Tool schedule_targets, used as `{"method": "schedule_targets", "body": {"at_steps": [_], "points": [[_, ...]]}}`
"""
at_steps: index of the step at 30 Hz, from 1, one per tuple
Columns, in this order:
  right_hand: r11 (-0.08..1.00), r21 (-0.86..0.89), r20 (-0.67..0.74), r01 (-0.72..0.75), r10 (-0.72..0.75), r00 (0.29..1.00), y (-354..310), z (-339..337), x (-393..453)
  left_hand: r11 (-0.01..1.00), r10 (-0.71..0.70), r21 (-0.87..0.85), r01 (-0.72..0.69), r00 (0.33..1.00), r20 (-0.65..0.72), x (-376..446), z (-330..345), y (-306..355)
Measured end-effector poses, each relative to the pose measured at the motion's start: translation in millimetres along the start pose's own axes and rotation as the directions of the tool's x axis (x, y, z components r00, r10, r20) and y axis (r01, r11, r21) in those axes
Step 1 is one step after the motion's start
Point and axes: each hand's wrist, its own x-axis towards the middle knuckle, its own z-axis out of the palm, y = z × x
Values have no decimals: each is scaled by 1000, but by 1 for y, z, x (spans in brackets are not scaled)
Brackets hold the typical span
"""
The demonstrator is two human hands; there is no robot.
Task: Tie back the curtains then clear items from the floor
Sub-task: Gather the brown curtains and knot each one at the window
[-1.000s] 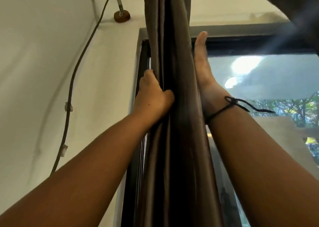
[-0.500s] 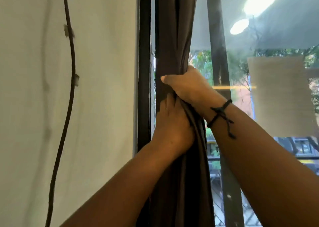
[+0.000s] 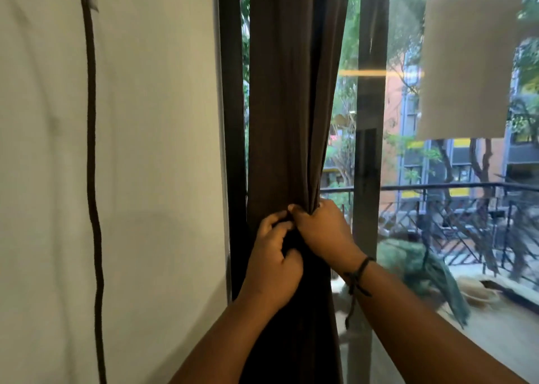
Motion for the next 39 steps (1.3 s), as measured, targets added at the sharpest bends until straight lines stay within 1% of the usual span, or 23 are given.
{"method": "schedule_targets", "body": {"at_steps": [3, 6, 8, 9, 11, 12, 14, 15, 16, 18, 19, 21, 23, 26, 28, 29, 31, 33, 34, 35, 36, 37, 39], "points": [[990, 122, 51, -64, 58, 997, 16, 2, -18, 998, -44, -56, 40, 997, -70, -20, -1, -10], [969, 226, 74, -105, 90, 993, 26, -4, -32, 963, -203, -215, 164, 965, -169, -37, -3, -15], [950, 295, 88, -106, 84, 993, 31, -15, -41, 955, -258, -207, 211, 937, -236, -45, -5, -17], [937, 330, 93, -116, 90, 992, 32, -21, -44, 953, -275, -193, 232, 930, -242, -48, -6, -17], [884, 429, 135, -187, 142, 981, 35, -35, -52, 950, -302, -156, 271, 925, -229, -58, -3, -7], [847, 481, 175, -225, 158, 972, 35, -44, -58, 954, -290, -142, 263, 929, -230, -65, 0, 2], [795, 543, 250, -271, 155, 956, 37, -56, -68, 975, -213, -110, 191, 944, -251, -78, 8, 21], [785, 551, 286, -282, 139, 948, 38, -65, -76, 982, -180, -99, 160, 952, -246, -86, 15, 31], [778, 560, 310, -285, 122, 943, 37, -68, -83, 986, -157, -82, 143, 965, -210, -92, 18, 36], [765, 579, 371, -281, 59, 927, 40, -88, -98, 985, -173, -30, 170, 976, -136, -108, 36, 55], [748, 598, 404, -288, 29, 914, 42, -96, -105, 979, -201, -34, 199, 972, -118, -113, 42, 61], [667, 664, 482, -339, -34, 876, 44, -117, -117, 959, -267, -135, 250, 955, -128, -123, 54, 76], [555, 715, 550, -425, -71, 832, 46, -135, -127, 931, -302, -256, 261, 944, -134, -131, 58, 90], [420, 721, 643, -551, -111, 758, 48, -155, -139, 906, -333, -305, 293, 939, -90, -142, 59, 111], [381, 702, 685, -602, -128, 717, 49, -162, -144, 855, -404, -381, 351, 912, -67, -149, 55, 121], [387, 695, 691, -606, -126, 712, 50, -163, -146, 810, -446, -450, 377, 893, -55, -151, 52, 122], [414, 694, 677, -589, -97, 729, 50, -161, -152, 714, -513, -576, 399, 857, -42, -155, 47, 123], [422, 718, 630, -553, -56, 775, 51, -155, -157, 602, -572, -690, 402, 820, -21, -160, 44, 123], [422, 735, 601, -531, -41, 798, 50, -153, -159, 536, -583, -739, 409, 812, 26, -162, 43, 124], [436, 749, 567, -499, -32, 823, 49, -150, -162, 475, -571, -762, 439, 813, 112, -165, 40, 126], [472, 758, 525, -450, -31, 851, 48, -147, -165, 442, -536, -758, 480, 819, 207, -168, 36, 128], [513, 760, 479, -398, -30, 877, 46, -145, -168, 424, -494, -741, 521, 818, 293, -171, 31, 130], [575, 753, 407, -320, -25, 913, 43, -138, -172, 408, -417, -716, 566, 813, 406, -175, 19, 128]]}}
